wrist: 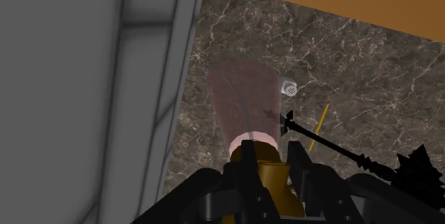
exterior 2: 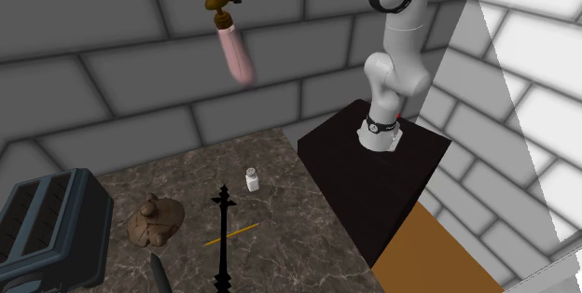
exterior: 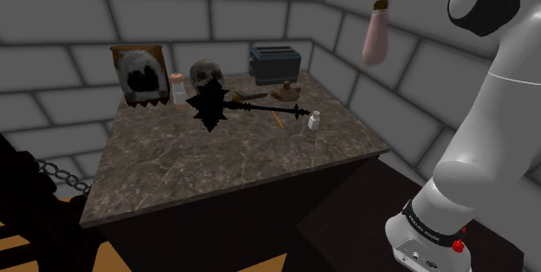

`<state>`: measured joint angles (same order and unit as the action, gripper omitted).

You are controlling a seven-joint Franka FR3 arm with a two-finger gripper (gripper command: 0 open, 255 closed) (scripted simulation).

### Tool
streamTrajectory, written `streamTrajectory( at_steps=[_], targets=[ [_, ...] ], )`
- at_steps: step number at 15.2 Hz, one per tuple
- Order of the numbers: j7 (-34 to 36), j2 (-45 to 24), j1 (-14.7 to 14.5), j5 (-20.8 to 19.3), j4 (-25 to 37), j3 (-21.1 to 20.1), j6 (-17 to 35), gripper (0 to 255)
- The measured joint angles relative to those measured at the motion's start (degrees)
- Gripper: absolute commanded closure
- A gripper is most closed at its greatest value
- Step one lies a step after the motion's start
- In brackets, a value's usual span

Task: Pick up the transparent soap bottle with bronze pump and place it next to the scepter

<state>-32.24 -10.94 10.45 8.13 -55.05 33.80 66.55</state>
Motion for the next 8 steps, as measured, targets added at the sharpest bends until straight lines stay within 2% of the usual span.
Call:
streamTrajectory(
  at_steps=[1,8],
  targets=[
    [-0.26,-1.06,0.69,0.77,2.02,0.14,-1.12,255],
    [8.51,3.8,-7.38,-3.32,-9.84,-3.51,6.85,255]
  ],
)
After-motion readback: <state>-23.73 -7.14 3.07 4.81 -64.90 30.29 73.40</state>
